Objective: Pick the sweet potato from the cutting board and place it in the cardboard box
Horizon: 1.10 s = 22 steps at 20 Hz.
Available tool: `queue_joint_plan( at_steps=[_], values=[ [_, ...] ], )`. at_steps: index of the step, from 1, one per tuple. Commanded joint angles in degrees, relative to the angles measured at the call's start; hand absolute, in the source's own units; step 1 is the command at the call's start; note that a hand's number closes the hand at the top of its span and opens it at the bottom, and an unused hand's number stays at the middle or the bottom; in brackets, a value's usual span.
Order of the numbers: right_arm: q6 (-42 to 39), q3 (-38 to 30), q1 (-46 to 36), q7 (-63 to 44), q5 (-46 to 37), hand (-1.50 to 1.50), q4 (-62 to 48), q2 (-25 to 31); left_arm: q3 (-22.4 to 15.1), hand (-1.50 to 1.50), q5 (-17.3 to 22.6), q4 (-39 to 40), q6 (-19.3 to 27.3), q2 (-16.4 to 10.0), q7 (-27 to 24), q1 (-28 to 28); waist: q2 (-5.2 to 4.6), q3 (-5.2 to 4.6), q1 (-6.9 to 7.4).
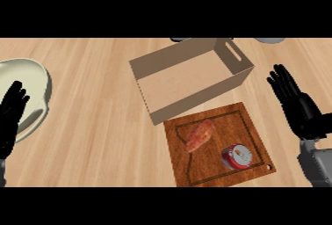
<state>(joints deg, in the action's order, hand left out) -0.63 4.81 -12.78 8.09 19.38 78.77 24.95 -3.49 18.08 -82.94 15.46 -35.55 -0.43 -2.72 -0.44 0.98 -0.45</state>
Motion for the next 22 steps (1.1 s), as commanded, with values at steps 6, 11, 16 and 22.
queue_joint_plan(
  at_steps=[6, 11, 16, 22],
  values=[
    [20.45, 4.08, 11.58, 2.75, -4.70, -1.50, 5.50, -18.73, -2.01, 0.00, -11.64, 5.64, 5.98, -2.52, 1.53, -0.67, 0.41, -1.01, -1.08],
    [29.87, 15.97, 18.96, 2.51, -28.81, -1.50, 1.43, -11.87, -4.32, 0.00, -11.44, 5.13, 5.41, -0.62, 4.67, -1.11, 0.47, -1.00, -1.07],
    [25.90, 12.68, 26.24, 25.53, -18.78, -1.50, 1.50, -18.37, -3.39, 0.00, -12.70, 6.85, 4.76, 0.62, 1.76, -0.04, 0.47, -0.94, -0.18],
    [28.63, 12.39, 23.20, 14.18, -30.21, -1.50, 3.25, -7.17, -2.04, 0.00, -13.72, 10.02, 2.75, 0.77, 1.24, -2.87, 0.39, -1.11, 0.22]
  ],
)
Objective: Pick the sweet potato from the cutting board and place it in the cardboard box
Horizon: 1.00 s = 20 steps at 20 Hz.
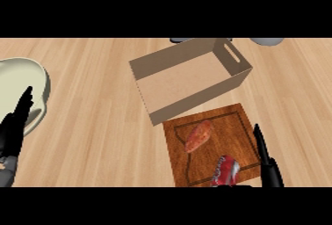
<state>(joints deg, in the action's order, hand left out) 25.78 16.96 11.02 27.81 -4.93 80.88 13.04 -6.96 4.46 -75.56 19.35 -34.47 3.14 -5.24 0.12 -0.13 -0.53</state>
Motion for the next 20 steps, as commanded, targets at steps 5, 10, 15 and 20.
queue_joint_plan(
  at_steps=[5, 10, 15, 20],
  values=[
    [-5.21, 5.87, -3.46, -23.52, -14.38, -1.50, 6.56, 13.56, -0.68, 0.00, -1.80, 1.66, 0.59, 2.21, -0.88, -0.38, -0.12, -0.08, 0.69],
    [-14.21, 10.82, -9.54, -40.96, -19.15, -1.50, 10.31, 14.66, 0.08, 0.00, -1.89, 1.09, 0.00, 2.23, -1.49, 0.35, -0.08, -0.02, 1.04],
    [-28.18, 10.15, -21.98, -53.61, -15.75, -1.50, 8.13, 14.23, 1.08, 0.00, -1.69, 3.60, -2.61, 1.82, -0.20, -4.31, -0.33, 0.04, 1.07],
    [-30.13, 11.60, -26.16, -57.64, -18.97, -1.50, 1.99, 6.76, 0.84, 0.00, -4.74, -1.05, -1.59, 3.25, 1.98, -1.52, -0.15, 0.13, 1.08]
  ],
)
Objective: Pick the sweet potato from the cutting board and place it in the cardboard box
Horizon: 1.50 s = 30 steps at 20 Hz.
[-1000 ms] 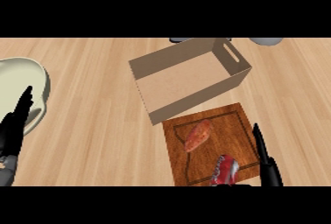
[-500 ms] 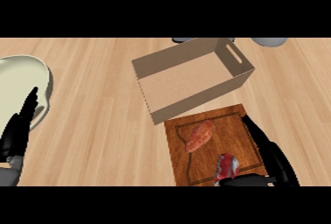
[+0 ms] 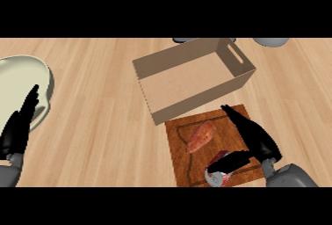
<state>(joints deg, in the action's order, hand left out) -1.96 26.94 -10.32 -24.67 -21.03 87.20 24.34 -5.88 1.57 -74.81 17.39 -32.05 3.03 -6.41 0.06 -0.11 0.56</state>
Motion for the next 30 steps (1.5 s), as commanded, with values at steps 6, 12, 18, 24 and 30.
queue_joint_plan(
  at_steps=[6, 12, 18, 24, 30],
  values=[
    [-7.17, -2.68, -4.60, -1.19, -5.21, -1.50, -7.81, -5.29, 2.13, 0.00, -5.00, 1.55, -0.75, 4.78, 0.58, -0.93, -0.09, 0.12, -0.49],
    [-6.08, -2.10, -5.69, -4.39, -10.93, -1.50, -8.92, -13.40, 6.59, 0.00, -5.22, -4.05, -4.17, 3.92, 2.19, 3.12, -0.03, 0.13, -0.26],
    [-7.17, -4.78, -3.17, 1.78, -11.63, -1.50, -8.47, -14.56, 9.67, 0.00, -6.84, 0.71, -7.47, 5.69, -3.36, 3.39, -0.07, 0.12, -0.39],
    [-12.50, -5.71, -5.37, -1.72, -12.43, -1.50, -2.08, -16.78, 11.41, 0.00, -8.94, 3.71, -8.77, 6.87, -1.93, -0.84, -0.06, 0.11, -0.55],
    [-14.06, -3.74, -6.04, -7.84, -16.66, -1.50, -4.30, -21.18, 11.52, 0.00, -11.03, -1.75, -8.62, 8.05, 1.29, 0.60, -0.04, 0.11, -0.38]
  ],
)
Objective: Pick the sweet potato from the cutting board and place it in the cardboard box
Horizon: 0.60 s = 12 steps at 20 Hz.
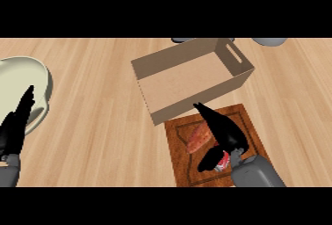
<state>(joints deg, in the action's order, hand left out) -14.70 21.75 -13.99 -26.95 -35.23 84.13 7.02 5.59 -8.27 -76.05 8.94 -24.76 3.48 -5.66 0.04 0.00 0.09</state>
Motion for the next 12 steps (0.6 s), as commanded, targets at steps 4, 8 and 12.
queue_joint_plan(
  at_steps=[4, 8, 12],
  values=[
    [-0.90, 0.40, -2.41, -4.54, -4.26, -1.50, -7.48, -4.84, 1.21, 0.00, -0.67, -0.22, -1.82, 1.54, -1.08, 1.20, -0.07, 0.00, 0.12],
    [0.47, -0.92, -0.02, 0.81, -5.52, -1.50, -11.52, -3.35, 0.50, 0.00, -3.07, -7.78, -0.73, 2.89, 4.06, 3.95, -0.02, 0.03, 0.24],
    [10.79, 1.37, -0.42, 2.13, -12.71, 1.50, -12.07, -3.44, 3.84, 0.00, -0.41, -3.29, -4.61, -0.18, 1.64, 0.85, -0.01, 0.02, 0.06]
  ],
)
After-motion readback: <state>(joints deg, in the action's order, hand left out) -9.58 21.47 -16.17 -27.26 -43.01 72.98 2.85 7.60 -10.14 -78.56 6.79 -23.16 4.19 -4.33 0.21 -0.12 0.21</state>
